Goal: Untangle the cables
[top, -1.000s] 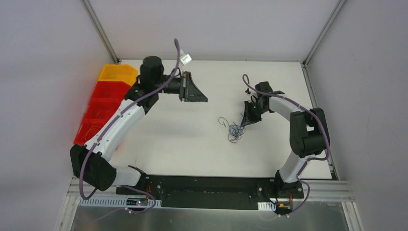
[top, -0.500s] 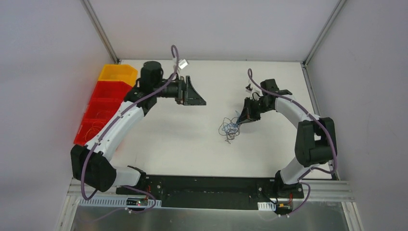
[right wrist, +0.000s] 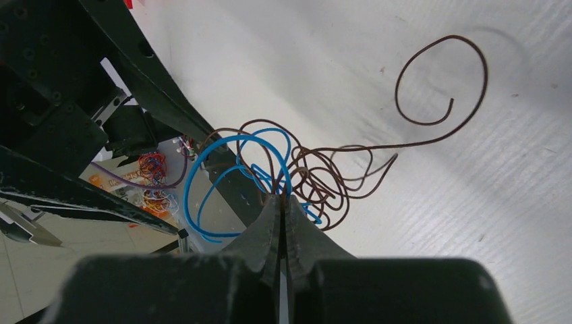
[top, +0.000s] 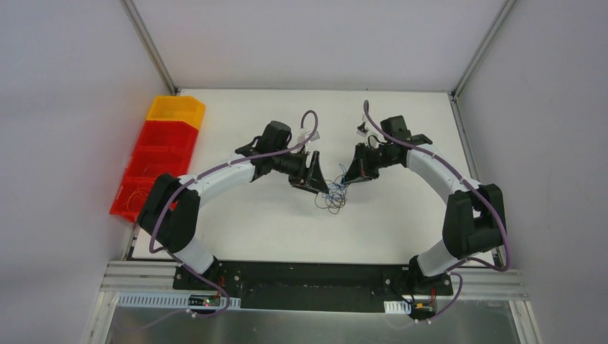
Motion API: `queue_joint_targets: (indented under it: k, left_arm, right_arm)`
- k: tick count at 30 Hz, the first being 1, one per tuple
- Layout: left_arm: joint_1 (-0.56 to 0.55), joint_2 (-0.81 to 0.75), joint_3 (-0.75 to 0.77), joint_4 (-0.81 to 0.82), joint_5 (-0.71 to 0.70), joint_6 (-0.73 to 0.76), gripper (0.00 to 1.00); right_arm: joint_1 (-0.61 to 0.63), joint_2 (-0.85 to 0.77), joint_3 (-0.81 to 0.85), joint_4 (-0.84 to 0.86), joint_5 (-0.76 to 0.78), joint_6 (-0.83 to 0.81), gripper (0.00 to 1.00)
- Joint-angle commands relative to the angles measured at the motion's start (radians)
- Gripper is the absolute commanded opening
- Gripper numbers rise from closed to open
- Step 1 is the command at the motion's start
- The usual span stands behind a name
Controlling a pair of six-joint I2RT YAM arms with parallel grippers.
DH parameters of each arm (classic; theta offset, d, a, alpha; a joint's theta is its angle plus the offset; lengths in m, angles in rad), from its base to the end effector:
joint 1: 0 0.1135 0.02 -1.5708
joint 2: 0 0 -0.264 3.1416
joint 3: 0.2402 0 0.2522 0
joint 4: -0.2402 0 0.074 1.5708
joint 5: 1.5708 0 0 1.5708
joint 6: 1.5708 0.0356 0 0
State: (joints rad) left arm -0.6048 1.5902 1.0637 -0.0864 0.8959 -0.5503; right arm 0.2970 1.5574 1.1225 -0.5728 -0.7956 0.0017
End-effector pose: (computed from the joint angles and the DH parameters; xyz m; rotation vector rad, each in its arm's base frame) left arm 0.2686 -0.2195 0.2509 0.6401 2.2969 -1.5873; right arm 0.2954 0.1170 0.2450 -0.6625 2.4071 1.1365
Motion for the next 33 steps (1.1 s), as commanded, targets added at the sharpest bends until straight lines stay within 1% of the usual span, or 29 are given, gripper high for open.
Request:
queue_joint_targets:
  k: [1,2,4,7,9,10,13,15,17,18,22,23,27,33]
  left_arm:
    - [-0.021,0.017,-0.020,0.190,0.034,-0.102,0.54]
    - [-0.022,0.022,-0.032,0.238,0.049,-0.139,0.48]
    - [-0.023,0.034,-0.053,0.327,0.066,-0.209,0.40]
    - [-0.024,0.064,-0.061,0.390,0.076,-0.277,0.39]
    - [-0.024,0.071,-0.070,0.426,0.079,-0.301,0.40]
    - [-0.024,0.071,-0.073,0.441,0.081,-0.309,0.38]
    - [-0.024,0.080,-0.089,0.530,0.098,-0.378,0.26]
    - [-0.024,0.089,-0.106,0.614,0.106,-0.449,0.15]
    - [-0.024,0.095,-0.114,0.678,0.115,-0.511,0.02]
    - [-0.024,0.095,-0.113,0.704,0.126,-0.552,0.00]
    - [-0.024,0.052,-0.088,0.785,0.177,-0.666,0.00]
    - [-0.025,0.033,-0.074,0.787,0.192,-0.677,0.00]
    - [-0.026,-0.049,-0.020,0.748,0.229,-0.669,0.00]
    - [-0.025,-0.104,0.097,0.728,0.264,-0.686,0.00]
  right_arm:
    - [0.025,-0.046,0.000,0.028,-0.042,0.040,0.00]
    - [0.029,-0.047,-0.002,0.028,-0.040,0.040,0.00]
    - [0.035,-0.050,-0.005,0.034,-0.039,0.042,0.00]
    - [0.043,-0.059,-0.010,0.046,-0.044,0.055,0.00]
    - [0.046,-0.065,-0.010,0.047,-0.044,0.058,0.00]
    - [0.045,-0.070,-0.010,0.047,-0.042,0.057,0.00]
    - [0.046,-0.079,-0.017,0.047,-0.037,0.059,0.00]
    - [0.048,-0.079,-0.020,0.049,-0.032,0.058,0.00]
    - [0.048,-0.076,-0.021,0.050,-0.027,0.057,0.00]
    - [0.048,-0.074,-0.020,0.051,-0.019,0.054,0.00]
    - [0.046,-0.052,-0.009,0.021,0.106,0.010,0.00]
    - [0.045,-0.041,-0.008,0.017,0.128,0.006,0.02]
    - [0.038,0.016,-0.008,0.022,0.217,-0.031,0.09]
    - [0.032,0.104,0.006,0.037,0.259,-0.041,0.17]
